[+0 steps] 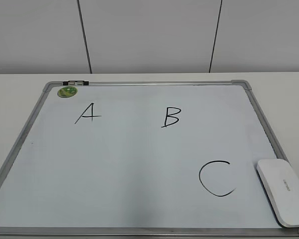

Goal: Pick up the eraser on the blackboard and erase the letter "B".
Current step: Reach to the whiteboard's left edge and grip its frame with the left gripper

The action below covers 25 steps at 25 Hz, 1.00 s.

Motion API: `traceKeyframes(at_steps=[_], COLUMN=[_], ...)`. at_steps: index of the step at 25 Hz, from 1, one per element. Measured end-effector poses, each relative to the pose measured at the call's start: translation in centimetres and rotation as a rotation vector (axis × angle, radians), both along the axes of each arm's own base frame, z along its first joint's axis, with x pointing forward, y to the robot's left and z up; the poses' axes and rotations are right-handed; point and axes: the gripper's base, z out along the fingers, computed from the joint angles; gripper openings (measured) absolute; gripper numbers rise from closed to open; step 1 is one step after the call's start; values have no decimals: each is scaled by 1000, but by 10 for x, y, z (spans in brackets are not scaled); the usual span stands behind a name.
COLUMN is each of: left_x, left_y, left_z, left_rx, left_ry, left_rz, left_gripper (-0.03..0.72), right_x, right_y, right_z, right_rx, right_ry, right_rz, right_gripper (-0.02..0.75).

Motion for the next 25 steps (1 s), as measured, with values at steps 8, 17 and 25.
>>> traceKeyframes(at_steps=[8, 17, 25], left_x=[1, 31, 104], left_y=[0, -2, -3], left_z=[0, 27, 49], left_rx=[0, -12, -23], left_ry=[6, 111, 237], left_rz=[0, -7, -4], left_gripper=[636, 636, 621], right_x=[0, 0, 0], right_y=[0, 0, 0], right_z=[0, 0, 0], right_rx=[0, 0, 0], right_ry=[0, 0, 0], right_rz=[0, 0, 0], right_gripper=[591, 591, 591])
